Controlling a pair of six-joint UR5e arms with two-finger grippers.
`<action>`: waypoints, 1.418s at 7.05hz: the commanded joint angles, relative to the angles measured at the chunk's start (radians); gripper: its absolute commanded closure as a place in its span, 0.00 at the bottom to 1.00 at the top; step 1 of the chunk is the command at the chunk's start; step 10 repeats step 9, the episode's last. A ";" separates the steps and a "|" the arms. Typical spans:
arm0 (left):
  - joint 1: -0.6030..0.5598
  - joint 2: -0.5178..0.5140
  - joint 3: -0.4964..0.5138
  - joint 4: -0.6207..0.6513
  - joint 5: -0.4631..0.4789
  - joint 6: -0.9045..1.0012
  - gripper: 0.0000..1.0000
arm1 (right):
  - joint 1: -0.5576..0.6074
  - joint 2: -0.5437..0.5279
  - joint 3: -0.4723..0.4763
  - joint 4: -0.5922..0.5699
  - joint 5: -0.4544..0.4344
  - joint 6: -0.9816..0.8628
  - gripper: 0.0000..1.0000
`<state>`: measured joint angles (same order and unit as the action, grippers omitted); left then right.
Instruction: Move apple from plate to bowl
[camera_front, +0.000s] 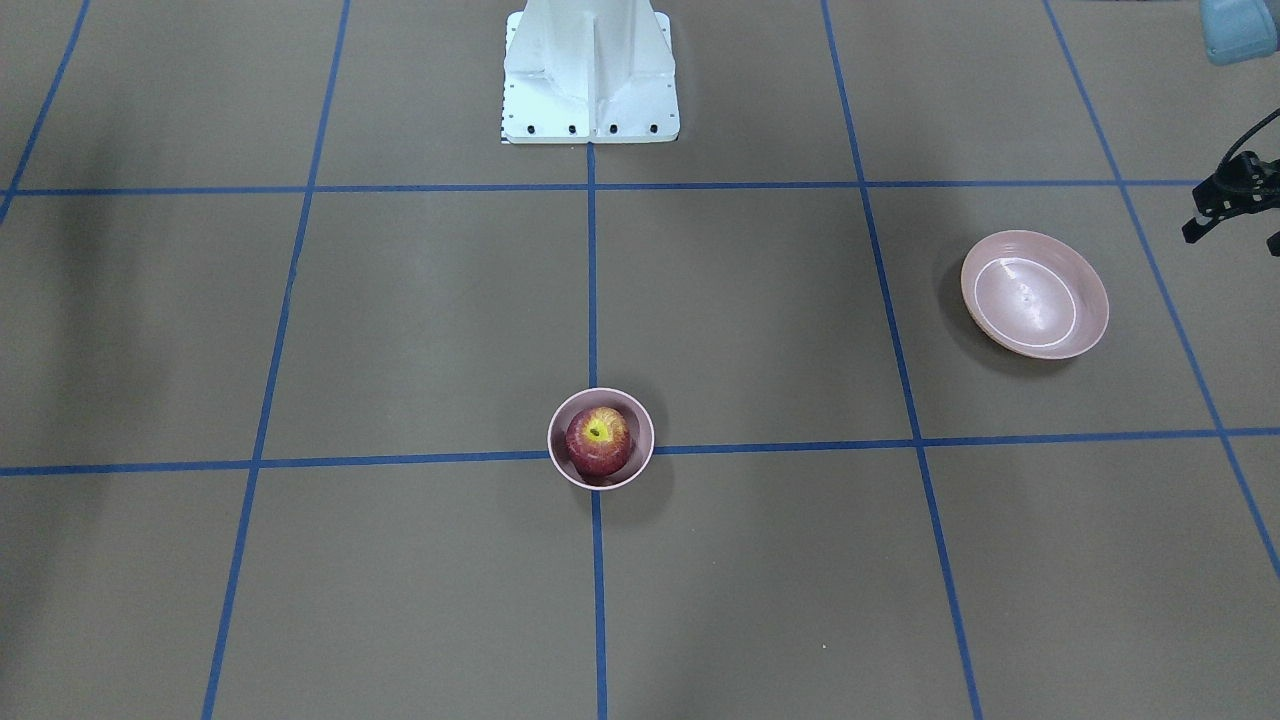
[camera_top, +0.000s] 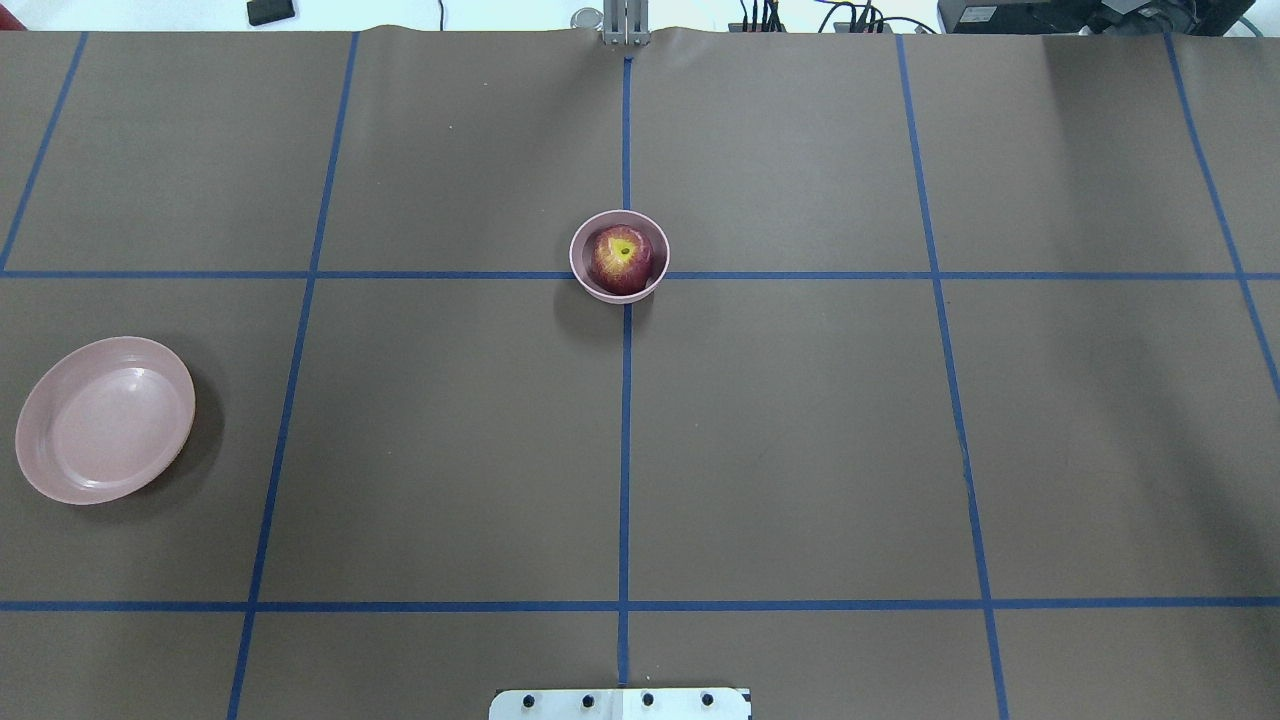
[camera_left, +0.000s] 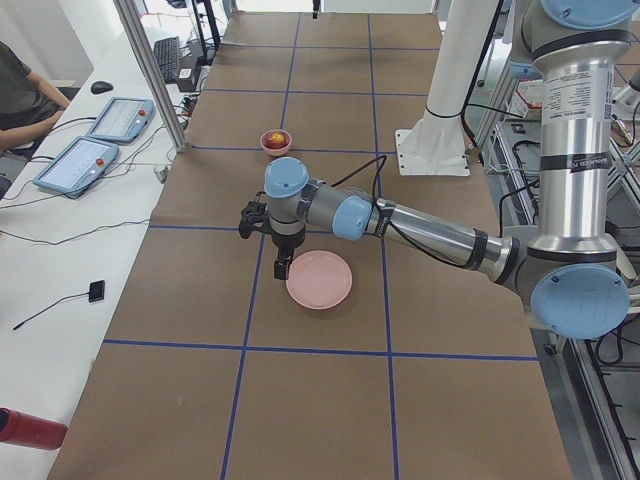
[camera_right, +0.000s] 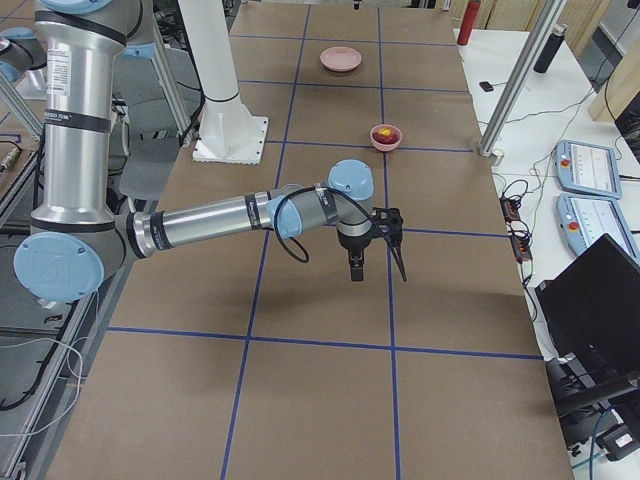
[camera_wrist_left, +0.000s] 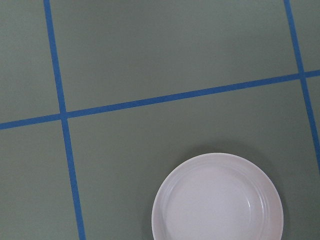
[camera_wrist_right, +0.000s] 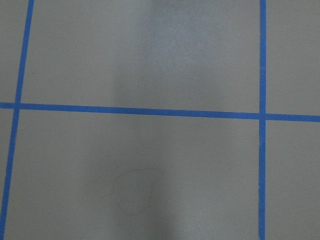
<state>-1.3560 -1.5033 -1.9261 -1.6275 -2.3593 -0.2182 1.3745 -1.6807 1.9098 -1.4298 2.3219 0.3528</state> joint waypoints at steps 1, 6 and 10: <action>0.000 0.000 0.001 0.000 0.000 -0.001 0.02 | 0.000 0.001 0.000 0.000 0.001 0.000 0.00; 0.000 0.000 -0.002 0.000 0.000 -0.003 0.02 | -0.011 0.006 -0.008 -0.003 0.002 0.002 0.00; 0.000 0.000 -0.004 0.000 -0.002 -0.003 0.02 | -0.012 0.007 -0.022 0.005 0.004 0.000 0.00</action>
